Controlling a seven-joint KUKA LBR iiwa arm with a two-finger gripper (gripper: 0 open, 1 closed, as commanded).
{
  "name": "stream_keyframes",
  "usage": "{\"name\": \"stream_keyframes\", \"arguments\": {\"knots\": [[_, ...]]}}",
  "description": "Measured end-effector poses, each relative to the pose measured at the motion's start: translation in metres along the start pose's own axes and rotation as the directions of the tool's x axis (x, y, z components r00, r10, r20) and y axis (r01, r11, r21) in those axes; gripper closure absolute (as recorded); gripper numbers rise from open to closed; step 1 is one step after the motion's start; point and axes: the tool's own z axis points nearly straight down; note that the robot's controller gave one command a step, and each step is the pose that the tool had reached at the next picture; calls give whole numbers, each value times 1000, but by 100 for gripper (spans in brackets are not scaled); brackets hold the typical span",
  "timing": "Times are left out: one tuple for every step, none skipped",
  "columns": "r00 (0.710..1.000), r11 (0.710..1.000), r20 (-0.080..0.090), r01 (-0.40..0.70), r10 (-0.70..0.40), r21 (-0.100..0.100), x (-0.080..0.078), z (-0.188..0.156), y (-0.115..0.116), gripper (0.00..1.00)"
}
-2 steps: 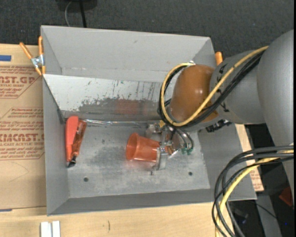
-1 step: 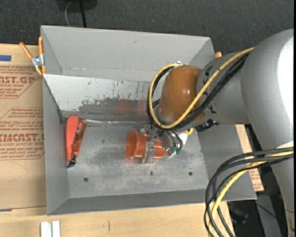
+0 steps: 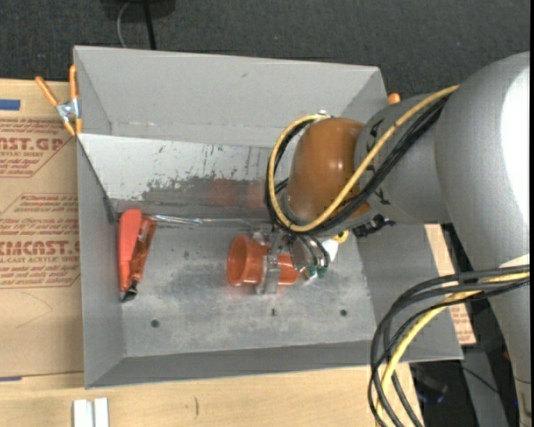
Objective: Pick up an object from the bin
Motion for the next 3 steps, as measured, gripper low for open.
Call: {"name": "stream_keyframes", "arguments": {"knots": [[1000, 1000, 3, 12, -12, 0, 2, -113, -7, 100], [1000, 1000, 2, 12, -12, 0, 2, -113, -7, 100], [1000, 1000, 6, -21, 21, 0, -4, -204, -10, 100]]}}
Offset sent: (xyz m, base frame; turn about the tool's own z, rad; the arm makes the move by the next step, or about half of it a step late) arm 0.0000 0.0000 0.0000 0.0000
